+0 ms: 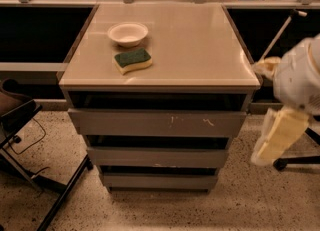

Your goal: Open bottom drawer

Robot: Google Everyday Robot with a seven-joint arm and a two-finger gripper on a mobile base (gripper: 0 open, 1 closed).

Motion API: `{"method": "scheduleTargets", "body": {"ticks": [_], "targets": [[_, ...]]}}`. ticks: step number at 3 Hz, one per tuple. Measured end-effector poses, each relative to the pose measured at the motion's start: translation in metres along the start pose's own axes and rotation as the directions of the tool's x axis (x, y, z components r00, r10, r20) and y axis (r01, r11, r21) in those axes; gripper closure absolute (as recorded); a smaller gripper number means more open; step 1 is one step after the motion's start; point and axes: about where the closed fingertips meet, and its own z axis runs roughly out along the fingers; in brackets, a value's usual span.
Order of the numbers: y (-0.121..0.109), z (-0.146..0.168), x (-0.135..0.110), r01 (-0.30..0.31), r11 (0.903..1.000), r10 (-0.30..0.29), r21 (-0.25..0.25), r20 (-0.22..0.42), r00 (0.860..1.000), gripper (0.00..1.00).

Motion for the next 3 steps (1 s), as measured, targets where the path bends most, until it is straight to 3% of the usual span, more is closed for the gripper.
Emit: {"method": "scheduleTargets", "body": {"ticks": [1,2,3], "targets": [[0.049,0.053,-0.028,-0.012,0.9991,0.018,-0.040,0.154,0.988,0.00],[0.096,0.137,-0.055,-0.034,0.9895,0.068,-0.141,0.245,0.967,0.00],[0.162,0.251,-0.075,-0.030,0.9475,0.110,-0.318,0.236,0.965,0.00]]}}
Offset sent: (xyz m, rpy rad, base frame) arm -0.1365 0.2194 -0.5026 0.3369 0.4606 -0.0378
